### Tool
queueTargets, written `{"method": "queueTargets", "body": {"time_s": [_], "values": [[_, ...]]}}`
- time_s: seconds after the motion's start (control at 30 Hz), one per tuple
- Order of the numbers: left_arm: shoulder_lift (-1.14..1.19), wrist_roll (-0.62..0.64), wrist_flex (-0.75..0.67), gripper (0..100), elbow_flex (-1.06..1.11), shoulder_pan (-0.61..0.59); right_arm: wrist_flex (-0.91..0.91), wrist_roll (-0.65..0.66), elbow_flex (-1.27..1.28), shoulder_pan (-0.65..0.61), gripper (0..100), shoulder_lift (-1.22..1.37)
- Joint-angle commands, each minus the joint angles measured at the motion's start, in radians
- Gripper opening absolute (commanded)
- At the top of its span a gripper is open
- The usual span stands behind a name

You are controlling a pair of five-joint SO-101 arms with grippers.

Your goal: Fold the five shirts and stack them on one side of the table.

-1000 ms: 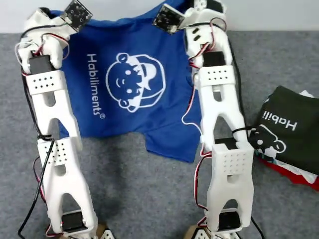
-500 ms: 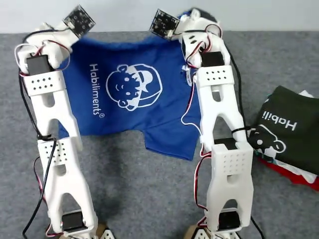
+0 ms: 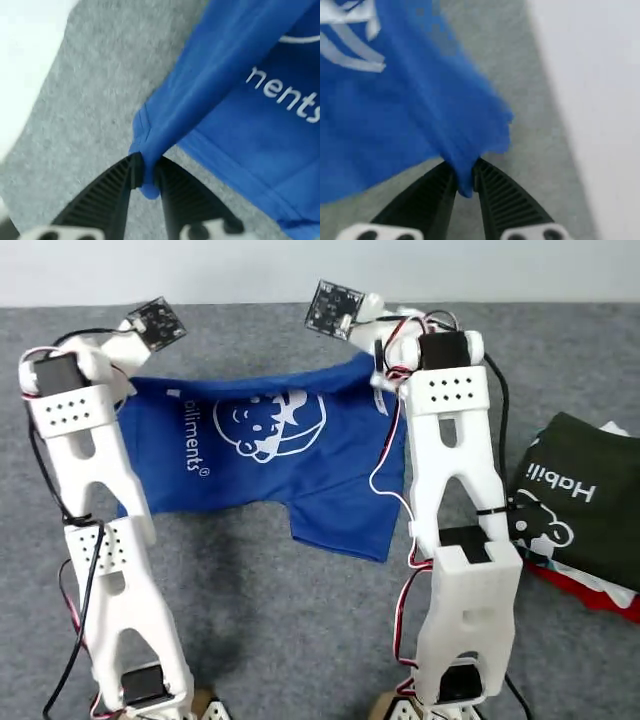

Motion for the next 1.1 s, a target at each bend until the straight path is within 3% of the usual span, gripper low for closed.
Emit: {"method": "queueTargets", "body": {"time_s": [0.0,0.23,0.47,0.83,0.93,1.07], "values": [[-0.015,-0.037,0.025,0,0.030,-0.026,0.170,-0.038,-0.063,0.008,1.1,-0.079],[-0.020,-0.058,0.026,0,0.165,-0.041,0.415,-0.055,-0.058,0.004,1.1,-0.079],[-0.020,-0.129,0.026,0,0.255,-0.043,0.421,-0.066,0.038,-0.021,1.1,-0.111],[-0.011,-0.129,0.025,1,0.291,-0.055,0.417,-0.107,0.373,-0.102,1.1,-0.251],[-0.018,-0.124,0.025,6,0.315,-0.069,0.418,-0.109,0.373,-0.102,1.6,-0.251],[-0.021,-0.123,0.021,9,0.314,-0.092,0.421,-0.129,0.373,-0.104,9.5,-0.266]]}}
